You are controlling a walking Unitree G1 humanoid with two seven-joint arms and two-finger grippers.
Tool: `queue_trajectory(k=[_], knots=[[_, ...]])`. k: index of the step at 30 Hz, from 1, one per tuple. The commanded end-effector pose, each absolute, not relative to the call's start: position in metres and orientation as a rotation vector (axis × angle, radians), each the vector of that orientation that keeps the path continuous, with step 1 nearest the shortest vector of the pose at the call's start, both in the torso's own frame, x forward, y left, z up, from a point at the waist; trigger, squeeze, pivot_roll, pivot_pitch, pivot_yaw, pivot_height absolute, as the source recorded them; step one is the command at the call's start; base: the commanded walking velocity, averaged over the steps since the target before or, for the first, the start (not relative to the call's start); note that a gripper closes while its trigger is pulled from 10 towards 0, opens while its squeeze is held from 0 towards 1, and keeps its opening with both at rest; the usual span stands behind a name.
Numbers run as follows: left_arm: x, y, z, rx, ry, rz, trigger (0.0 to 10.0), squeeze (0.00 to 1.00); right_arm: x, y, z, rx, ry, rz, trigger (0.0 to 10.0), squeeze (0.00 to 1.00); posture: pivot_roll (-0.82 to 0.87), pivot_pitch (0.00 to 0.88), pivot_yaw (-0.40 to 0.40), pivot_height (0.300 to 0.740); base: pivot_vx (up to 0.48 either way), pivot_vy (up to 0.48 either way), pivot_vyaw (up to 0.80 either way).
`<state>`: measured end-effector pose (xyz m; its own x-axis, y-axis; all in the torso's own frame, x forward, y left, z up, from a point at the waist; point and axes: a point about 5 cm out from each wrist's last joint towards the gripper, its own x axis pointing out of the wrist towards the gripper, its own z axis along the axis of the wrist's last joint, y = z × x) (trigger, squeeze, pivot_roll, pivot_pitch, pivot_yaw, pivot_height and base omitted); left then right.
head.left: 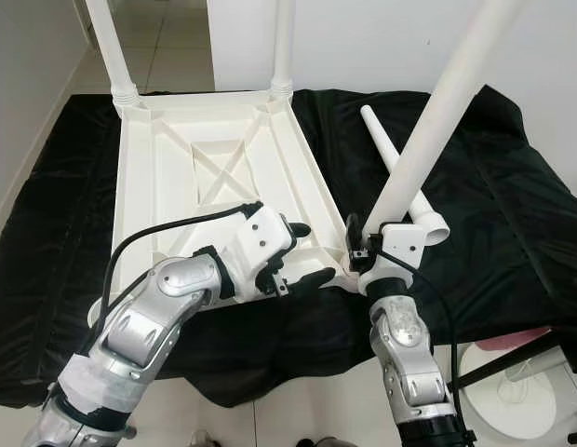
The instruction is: Building children table
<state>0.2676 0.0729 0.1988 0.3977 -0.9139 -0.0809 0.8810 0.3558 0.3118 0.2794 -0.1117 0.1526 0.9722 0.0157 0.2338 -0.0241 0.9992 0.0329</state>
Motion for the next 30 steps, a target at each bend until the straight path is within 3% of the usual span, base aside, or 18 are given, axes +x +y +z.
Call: queue_trajectory(k=[1, 13, 25, 30], knots=[[0.265, 0.073, 0.199, 0.346, -0.125, -1.168, 10.0, 0.00, 0.275, -0.106, 0.130, 0.056, -0.118, 0.029, 10.0, 0.00, 0.00, 0.086, -0.056, 0.740, 0.000, 0.000, 0.00], [0.266, 0.072, 0.198, 0.350, -0.132, -1.167, 10.0, 0.00, 0.272, -0.108, 0.137, 0.031, -0.151, -0.020, 10.0, 0.00, -0.01, 0.074, -0.056, 0.740, 0.000, 0.000, 0.00], [0.266, 0.072, 0.198, 0.350, -0.133, -1.162, 10.0, 0.00, 0.265, -0.109, 0.185, 0.033, -0.414, -0.002, 10.0, 0.00, -0.01, 0.078, -0.053, 0.740, 0.000, 0.000, 0.00], [0.267, 0.073, 0.198, 0.352, -0.133, -1.161, 10.0, 0.00, 0.264, -0.110, 0.189, 0.039, -0.436, -0.010, 10.0, 0.00, -0.01, 0.077, -0.051, 0.740, 0.000, 0.000, 0.00]])
